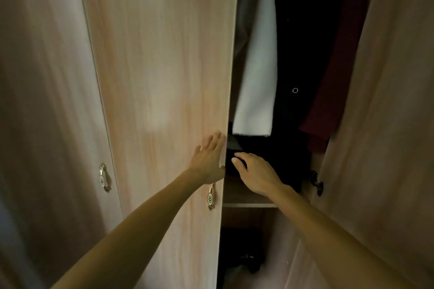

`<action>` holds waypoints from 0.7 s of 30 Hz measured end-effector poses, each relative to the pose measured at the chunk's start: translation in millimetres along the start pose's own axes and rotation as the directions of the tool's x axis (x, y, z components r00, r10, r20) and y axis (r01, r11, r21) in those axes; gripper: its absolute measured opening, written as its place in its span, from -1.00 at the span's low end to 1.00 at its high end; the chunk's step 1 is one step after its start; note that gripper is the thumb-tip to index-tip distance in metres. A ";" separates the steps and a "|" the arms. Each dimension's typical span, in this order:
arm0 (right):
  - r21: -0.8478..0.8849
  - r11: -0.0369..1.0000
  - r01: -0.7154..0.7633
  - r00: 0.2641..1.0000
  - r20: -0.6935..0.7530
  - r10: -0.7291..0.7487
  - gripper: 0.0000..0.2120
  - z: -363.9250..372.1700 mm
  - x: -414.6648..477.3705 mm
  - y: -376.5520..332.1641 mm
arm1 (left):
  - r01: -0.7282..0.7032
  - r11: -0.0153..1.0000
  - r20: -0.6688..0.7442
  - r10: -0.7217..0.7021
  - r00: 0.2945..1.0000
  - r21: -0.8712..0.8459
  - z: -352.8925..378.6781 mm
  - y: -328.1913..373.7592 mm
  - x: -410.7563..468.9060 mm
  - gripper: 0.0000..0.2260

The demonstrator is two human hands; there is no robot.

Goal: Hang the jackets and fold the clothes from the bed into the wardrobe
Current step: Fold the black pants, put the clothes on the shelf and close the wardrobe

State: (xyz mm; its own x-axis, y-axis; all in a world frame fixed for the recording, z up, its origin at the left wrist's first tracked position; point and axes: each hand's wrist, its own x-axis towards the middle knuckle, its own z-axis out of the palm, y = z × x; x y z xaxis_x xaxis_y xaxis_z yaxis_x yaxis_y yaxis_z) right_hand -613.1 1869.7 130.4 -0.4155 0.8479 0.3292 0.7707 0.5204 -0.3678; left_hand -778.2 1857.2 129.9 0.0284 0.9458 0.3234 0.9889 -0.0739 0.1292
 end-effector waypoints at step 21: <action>-0.010 0.991 -0.134 0.991 -0.032 0.133 -0.56 -12.9 -41.2 35.6 | 0.001 0.979 -0.073 -0.016 0.997 -0.205 28.0 38.4 -11.4 -0.52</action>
State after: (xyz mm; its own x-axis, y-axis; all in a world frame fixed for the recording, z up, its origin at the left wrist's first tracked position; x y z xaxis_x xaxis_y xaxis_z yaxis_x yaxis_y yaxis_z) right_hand -562.2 1852.0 114.9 -0.2935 0.9061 0.3047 0.8241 0.4014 -0.3997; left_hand -736.4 1852.4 105.0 0.0017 0.9211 0.3892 0.9381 -0.1363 0.3184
